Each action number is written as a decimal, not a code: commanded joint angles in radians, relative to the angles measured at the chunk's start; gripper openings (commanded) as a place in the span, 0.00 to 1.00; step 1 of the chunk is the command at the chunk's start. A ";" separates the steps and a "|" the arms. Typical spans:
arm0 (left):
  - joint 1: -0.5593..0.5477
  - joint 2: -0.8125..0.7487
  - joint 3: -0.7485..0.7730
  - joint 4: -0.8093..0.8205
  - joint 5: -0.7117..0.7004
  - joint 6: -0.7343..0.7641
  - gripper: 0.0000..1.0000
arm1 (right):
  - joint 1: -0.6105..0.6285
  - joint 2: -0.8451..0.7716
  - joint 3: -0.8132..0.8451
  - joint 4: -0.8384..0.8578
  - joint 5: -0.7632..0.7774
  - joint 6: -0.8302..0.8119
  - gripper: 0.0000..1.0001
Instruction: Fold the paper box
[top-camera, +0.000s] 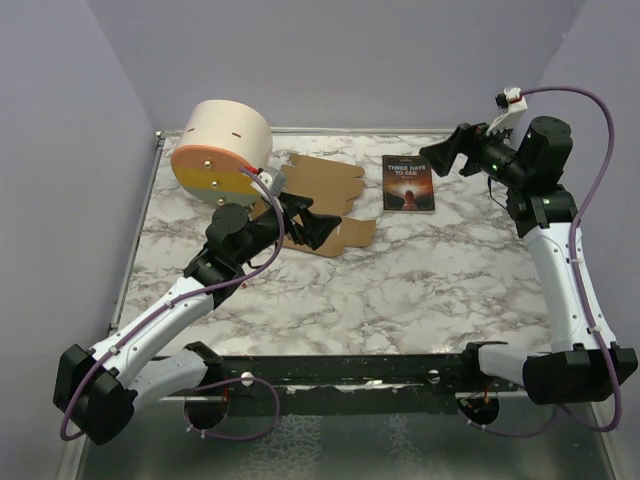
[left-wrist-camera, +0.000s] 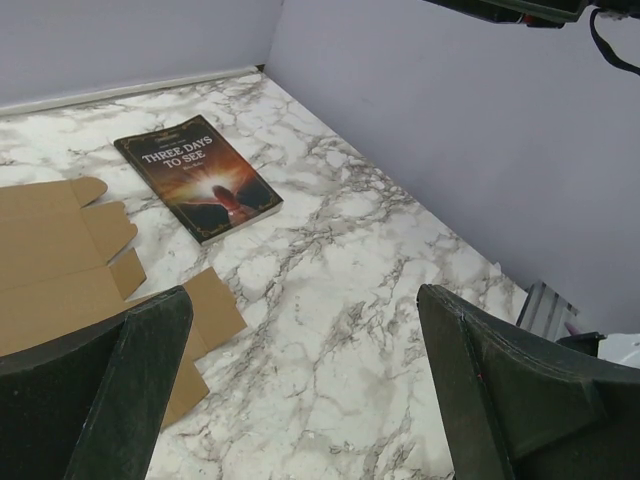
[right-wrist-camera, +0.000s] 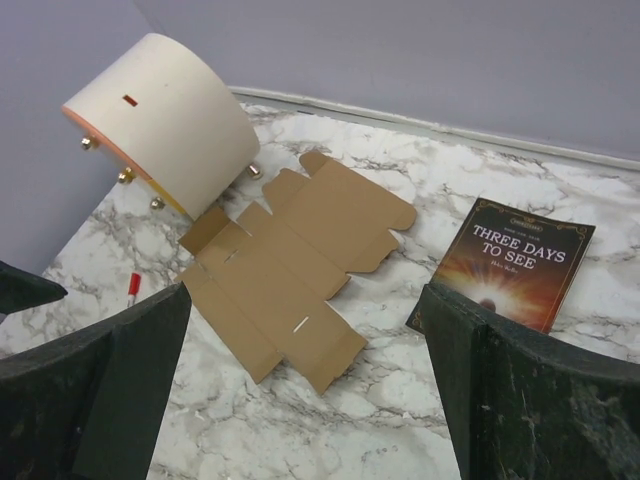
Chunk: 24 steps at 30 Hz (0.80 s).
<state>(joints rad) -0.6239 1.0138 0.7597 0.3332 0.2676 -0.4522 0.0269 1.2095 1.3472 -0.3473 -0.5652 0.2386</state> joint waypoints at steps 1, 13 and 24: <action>-0.005 -0.018 0.011 0.007 -0.023 0.011 0.99 | 0.004 -0.008 -0.005 0.002 0.050 -0.014 0.99; -0.005 -0.011 0.001 0.007 -0.008 0.007 0.99 | 0.004 -0.018 -0.054 0.036 -0.018 -0.032 0.99; -0.046 0.035 -0.063 -0.038 -0.032 -0.038 0.99 | 0.004 -0.028 -0.439 0.341 -0.543 -0.098 0.99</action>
<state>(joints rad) -0.6376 1.0340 0.7284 0.3180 0.2626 -0.4728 0.0273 1.1973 1.0504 -0.2134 -0.8997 0.0746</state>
